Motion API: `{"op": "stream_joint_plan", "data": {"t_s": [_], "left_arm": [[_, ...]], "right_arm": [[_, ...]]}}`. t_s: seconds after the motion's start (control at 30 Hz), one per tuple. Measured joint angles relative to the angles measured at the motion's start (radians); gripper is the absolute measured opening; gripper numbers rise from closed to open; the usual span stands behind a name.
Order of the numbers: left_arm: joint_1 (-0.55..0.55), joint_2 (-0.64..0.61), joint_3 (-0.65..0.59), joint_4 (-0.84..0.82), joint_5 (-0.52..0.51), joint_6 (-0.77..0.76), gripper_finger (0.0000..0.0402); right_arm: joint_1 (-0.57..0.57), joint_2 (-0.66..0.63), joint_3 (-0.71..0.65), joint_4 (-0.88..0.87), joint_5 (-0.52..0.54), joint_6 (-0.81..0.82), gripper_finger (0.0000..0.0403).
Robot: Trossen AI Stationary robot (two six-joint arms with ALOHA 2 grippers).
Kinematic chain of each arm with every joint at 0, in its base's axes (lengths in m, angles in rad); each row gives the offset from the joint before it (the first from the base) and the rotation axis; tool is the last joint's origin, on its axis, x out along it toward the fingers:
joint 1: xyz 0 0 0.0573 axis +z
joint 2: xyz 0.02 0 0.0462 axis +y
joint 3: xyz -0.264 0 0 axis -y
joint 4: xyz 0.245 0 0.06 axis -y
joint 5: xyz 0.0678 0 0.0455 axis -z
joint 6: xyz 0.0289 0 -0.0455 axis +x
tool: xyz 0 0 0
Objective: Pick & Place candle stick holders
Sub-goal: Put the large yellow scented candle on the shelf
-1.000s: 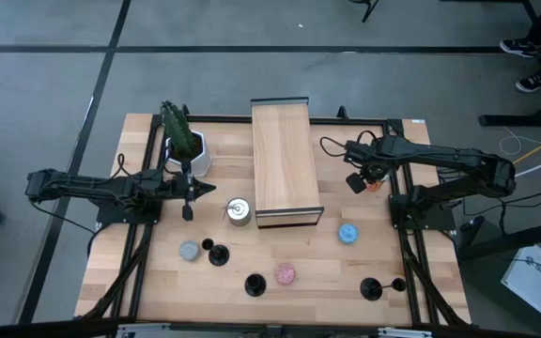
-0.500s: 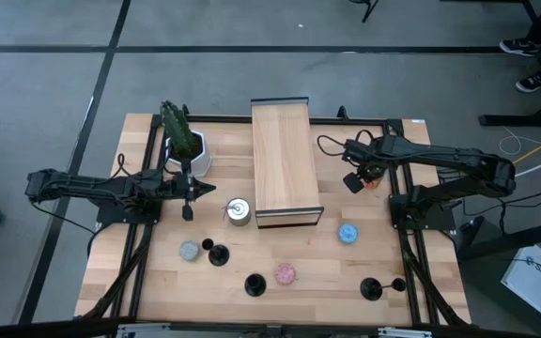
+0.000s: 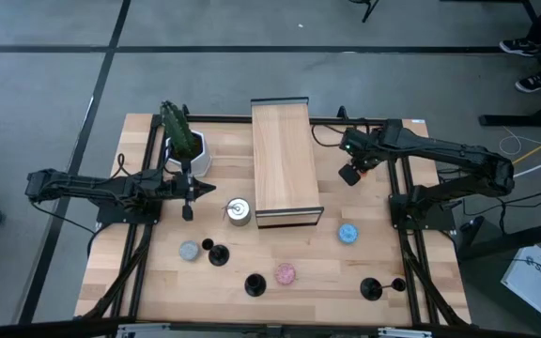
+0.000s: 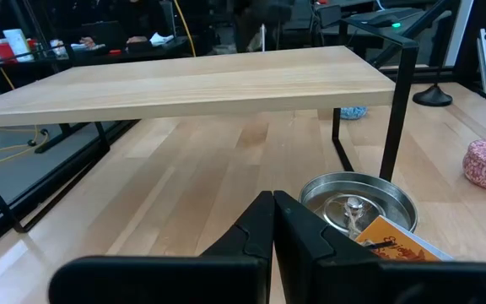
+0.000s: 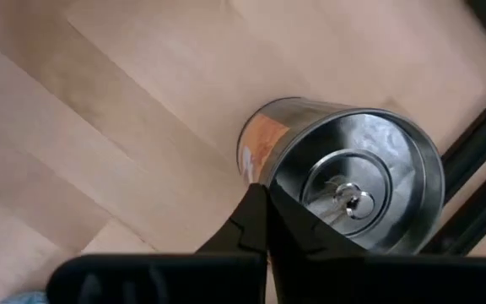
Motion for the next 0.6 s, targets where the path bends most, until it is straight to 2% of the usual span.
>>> {"op": "stream_joint_plan", "data": {"t_s": [0.27,0.6], "left_arm": [[0.000,0.000,0.000,0.000,0.000,0.000,0.0004],[0.000,0.000,0.000,0.000,0.000,0.000,0.0004]], "right_arm": [[-0.007,0.015,0.161,-0.040,0.040,-0.118,0.0000],[-0.011,0.140,0.444,-0.100,0.085,-0.318,0.0000]]}}
